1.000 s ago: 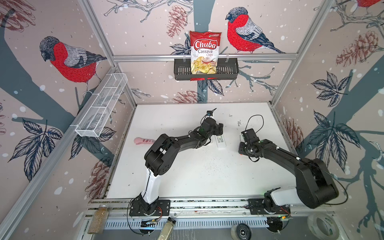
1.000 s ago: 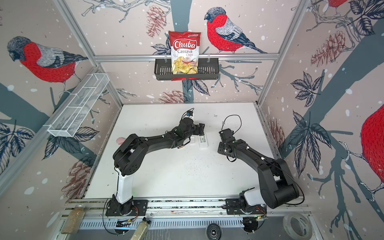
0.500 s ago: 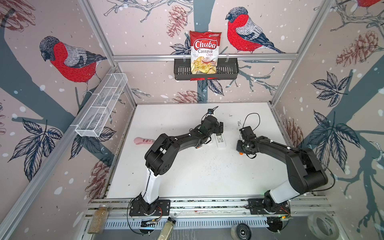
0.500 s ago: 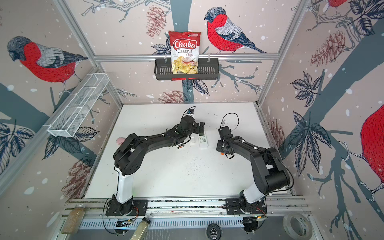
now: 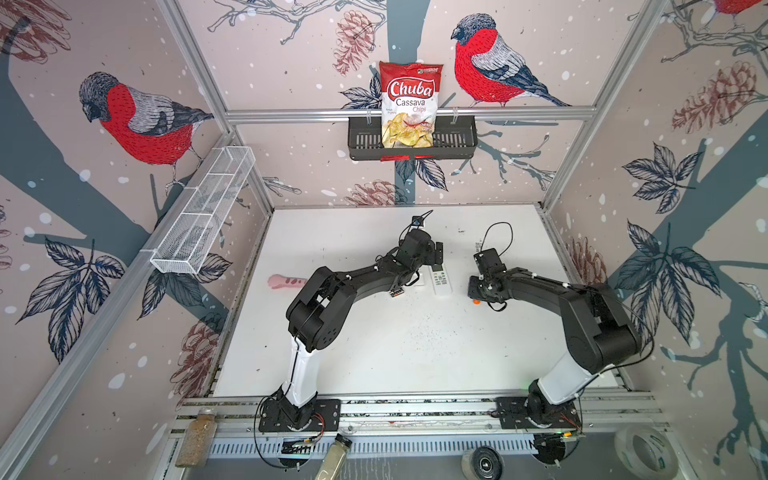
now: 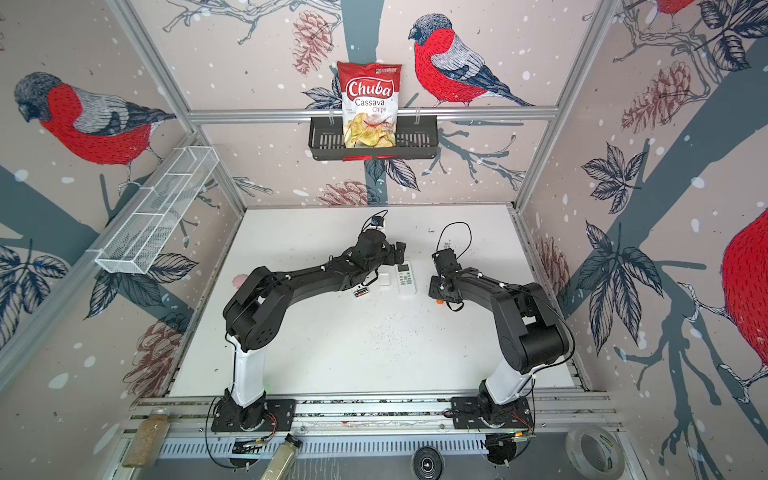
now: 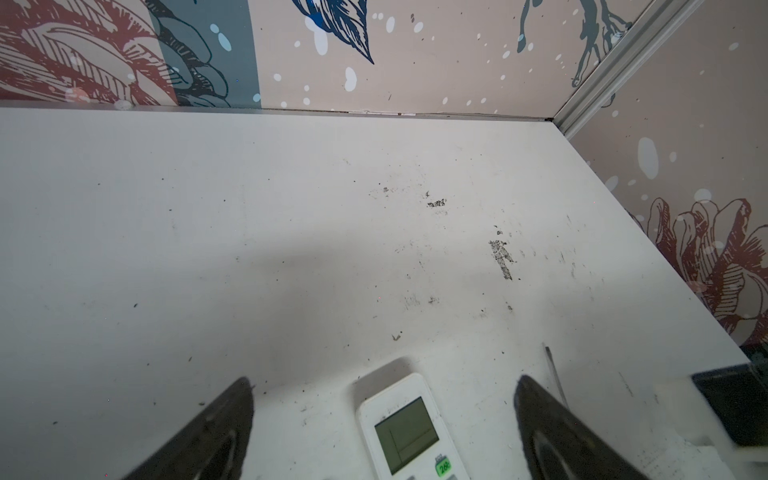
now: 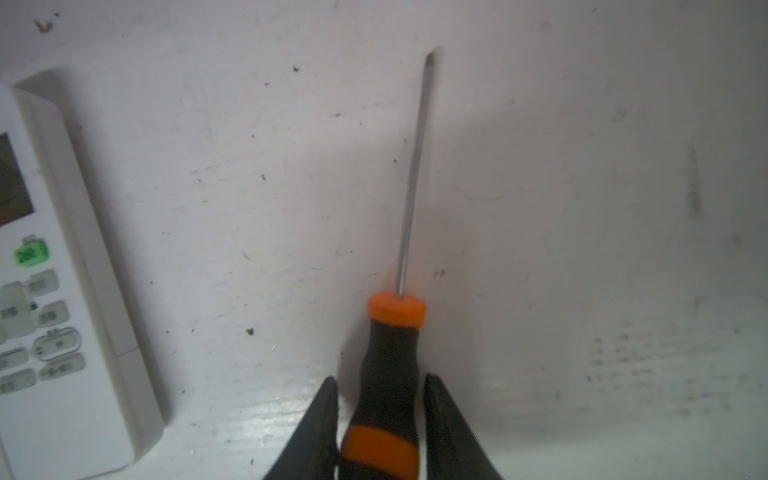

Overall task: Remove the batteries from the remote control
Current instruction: 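Bring the screwdriver tip toward the exposed batteries while the left gripper approaches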

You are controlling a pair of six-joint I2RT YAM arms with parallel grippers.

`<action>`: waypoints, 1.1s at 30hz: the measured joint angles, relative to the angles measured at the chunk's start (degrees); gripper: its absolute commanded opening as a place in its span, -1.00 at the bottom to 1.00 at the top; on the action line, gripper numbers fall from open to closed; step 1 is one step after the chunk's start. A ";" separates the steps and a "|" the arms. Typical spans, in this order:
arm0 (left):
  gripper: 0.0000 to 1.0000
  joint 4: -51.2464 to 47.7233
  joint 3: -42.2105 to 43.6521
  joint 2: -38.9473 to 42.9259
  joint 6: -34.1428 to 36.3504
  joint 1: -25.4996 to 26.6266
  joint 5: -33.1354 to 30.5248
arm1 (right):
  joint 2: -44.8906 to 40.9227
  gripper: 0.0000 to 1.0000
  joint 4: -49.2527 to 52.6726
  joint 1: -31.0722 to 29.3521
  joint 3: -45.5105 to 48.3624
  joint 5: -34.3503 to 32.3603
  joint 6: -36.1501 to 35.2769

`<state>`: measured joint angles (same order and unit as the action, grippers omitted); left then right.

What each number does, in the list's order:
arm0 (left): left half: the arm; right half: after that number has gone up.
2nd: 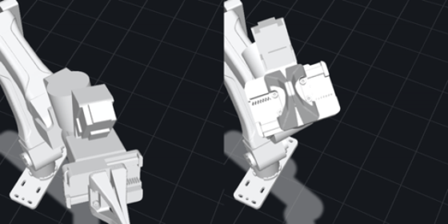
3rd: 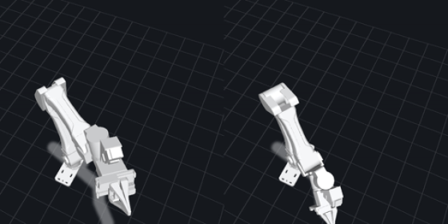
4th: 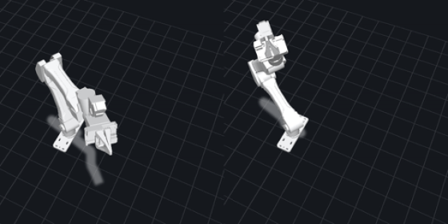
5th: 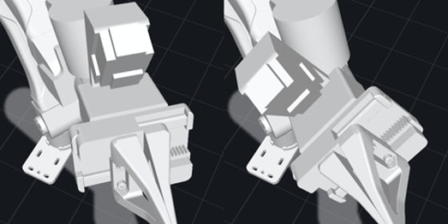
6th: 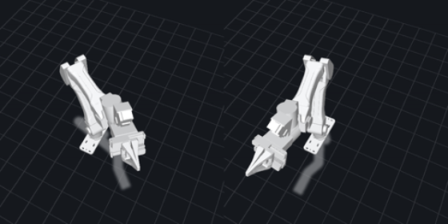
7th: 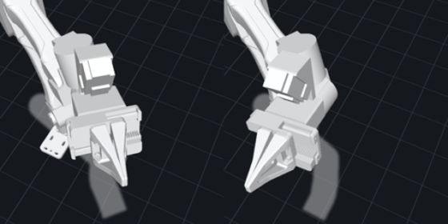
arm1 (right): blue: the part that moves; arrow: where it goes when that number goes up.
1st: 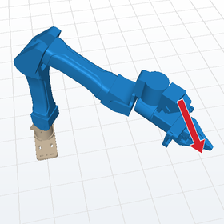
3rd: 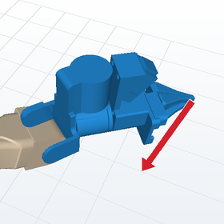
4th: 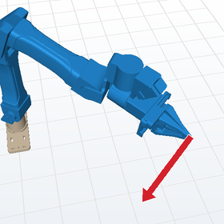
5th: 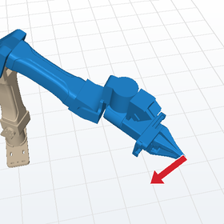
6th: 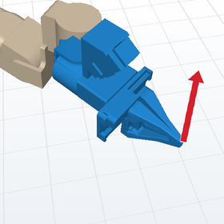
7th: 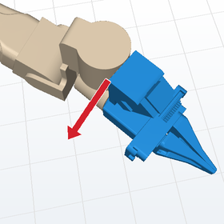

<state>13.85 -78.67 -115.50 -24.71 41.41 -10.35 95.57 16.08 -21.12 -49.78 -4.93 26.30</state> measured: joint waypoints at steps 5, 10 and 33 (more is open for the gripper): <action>0.93 0.04 1.25 0.68 -0.61 -0.15 0.02 | 0.20 -0.52 0.02 0.02 -0.22 -0.24 -0.46; 0.92 0.85 4.57 2.71 -2.32 -1.33 1.64 | -0.70 -0.73 -1.49 -0.50 -1.38 -0.09 -0.52; 0.27 17.31 35.28 27.58 -13.62 -15.30 22.64 | 4.63 -0.92 0.26 -14.56 -21.18 14.27 -14.82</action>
<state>31.16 -43.40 -87.92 -38.33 26.11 12.29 100.20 16.34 -35.68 -70.96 9.34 11.49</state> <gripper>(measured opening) 0.651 0.175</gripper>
